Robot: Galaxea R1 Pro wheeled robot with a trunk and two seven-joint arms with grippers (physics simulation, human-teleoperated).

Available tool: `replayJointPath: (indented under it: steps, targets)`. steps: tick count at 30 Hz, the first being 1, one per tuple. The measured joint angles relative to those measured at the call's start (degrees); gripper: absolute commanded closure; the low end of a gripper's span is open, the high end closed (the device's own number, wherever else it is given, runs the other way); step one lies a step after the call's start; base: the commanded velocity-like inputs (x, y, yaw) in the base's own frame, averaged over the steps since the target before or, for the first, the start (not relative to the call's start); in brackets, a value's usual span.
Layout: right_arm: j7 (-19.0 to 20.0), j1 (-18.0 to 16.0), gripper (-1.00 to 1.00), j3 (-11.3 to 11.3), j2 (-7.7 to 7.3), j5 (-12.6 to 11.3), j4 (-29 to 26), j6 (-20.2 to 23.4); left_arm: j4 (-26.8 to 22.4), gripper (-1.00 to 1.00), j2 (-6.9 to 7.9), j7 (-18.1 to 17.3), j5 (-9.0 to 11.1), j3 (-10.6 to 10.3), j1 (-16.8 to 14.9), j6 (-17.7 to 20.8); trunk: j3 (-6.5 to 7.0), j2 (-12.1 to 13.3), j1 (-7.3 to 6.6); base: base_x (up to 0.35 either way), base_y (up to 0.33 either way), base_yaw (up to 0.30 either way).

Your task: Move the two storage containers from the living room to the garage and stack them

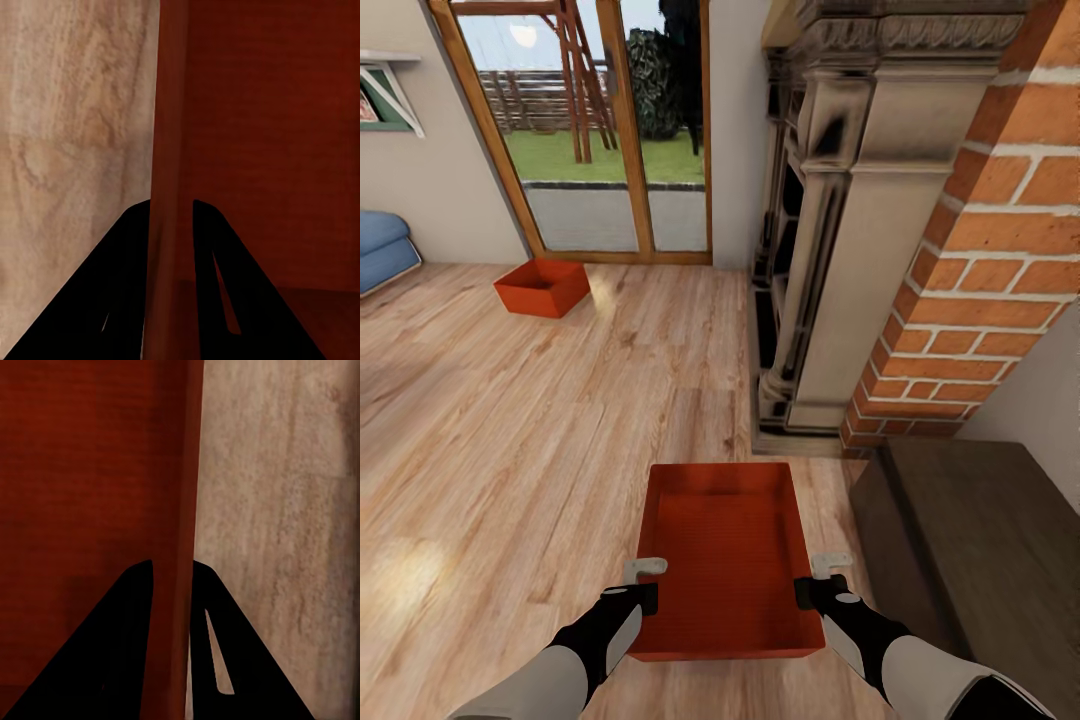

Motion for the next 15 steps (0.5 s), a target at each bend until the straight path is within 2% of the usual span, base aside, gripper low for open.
replayJointPath:
  steps: [15]
  targets:
    - [0.0, 0.0, 1.0, 0.1, -0.01, 0.0, 0.0, 0.1, 0.1, 1.0, -0.01, 0.0, 0.0, 0.0, 0.0, -0.1, 2.69, 6.0, -3.3, 0.0, 0.0, 0.0]
